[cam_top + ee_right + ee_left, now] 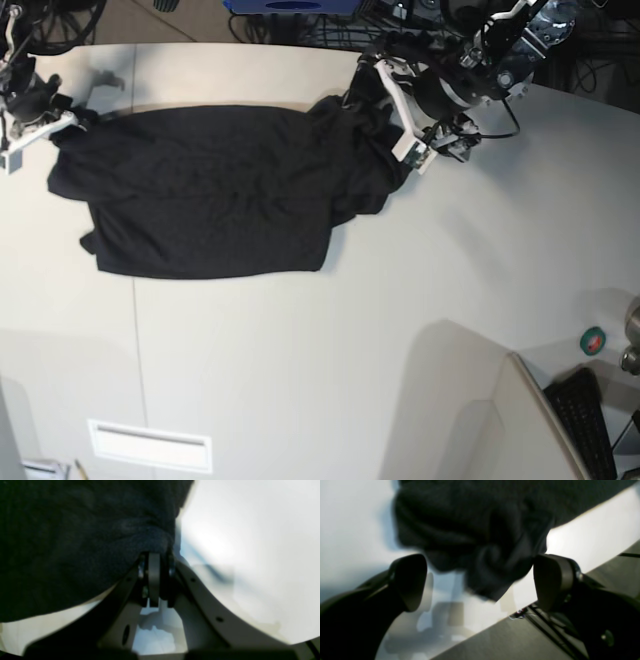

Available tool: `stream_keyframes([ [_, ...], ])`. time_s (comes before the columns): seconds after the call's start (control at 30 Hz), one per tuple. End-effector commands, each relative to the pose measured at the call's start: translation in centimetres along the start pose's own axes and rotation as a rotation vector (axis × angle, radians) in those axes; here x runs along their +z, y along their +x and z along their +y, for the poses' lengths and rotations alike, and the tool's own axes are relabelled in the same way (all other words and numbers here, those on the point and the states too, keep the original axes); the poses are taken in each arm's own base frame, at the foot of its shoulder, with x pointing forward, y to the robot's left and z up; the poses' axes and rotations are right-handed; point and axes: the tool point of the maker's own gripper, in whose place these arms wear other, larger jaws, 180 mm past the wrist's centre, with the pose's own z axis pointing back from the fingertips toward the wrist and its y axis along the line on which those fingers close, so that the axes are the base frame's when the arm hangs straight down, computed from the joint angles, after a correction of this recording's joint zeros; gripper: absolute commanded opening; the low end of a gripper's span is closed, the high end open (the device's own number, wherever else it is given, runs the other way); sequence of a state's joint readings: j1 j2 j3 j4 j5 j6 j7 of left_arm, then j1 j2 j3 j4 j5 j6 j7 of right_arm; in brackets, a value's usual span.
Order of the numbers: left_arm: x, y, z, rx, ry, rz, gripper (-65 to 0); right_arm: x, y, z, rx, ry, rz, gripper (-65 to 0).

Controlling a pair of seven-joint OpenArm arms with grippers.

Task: Layout the t-shirt on the table in an organized manner, then fold the t-shirt properly
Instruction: 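Lift the shirt with both grippers and stretch it apart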

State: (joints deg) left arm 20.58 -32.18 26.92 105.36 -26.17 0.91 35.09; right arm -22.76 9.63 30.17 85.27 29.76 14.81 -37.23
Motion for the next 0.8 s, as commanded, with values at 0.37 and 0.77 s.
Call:
stream_keyframes([
  [0.37,3.0,-4.2,0.9,-0.063,-0.001,0.042,-8.4,0.2,1.2,-0.7,0.007,-0.008,-0.030,-65.0],
  [0.77,1.3,-3.5,5.9,0.142,0.166,-0.017,-65.0,3.8,5.5,2.1,0.126,0.023,-0.176,-37.2],
])
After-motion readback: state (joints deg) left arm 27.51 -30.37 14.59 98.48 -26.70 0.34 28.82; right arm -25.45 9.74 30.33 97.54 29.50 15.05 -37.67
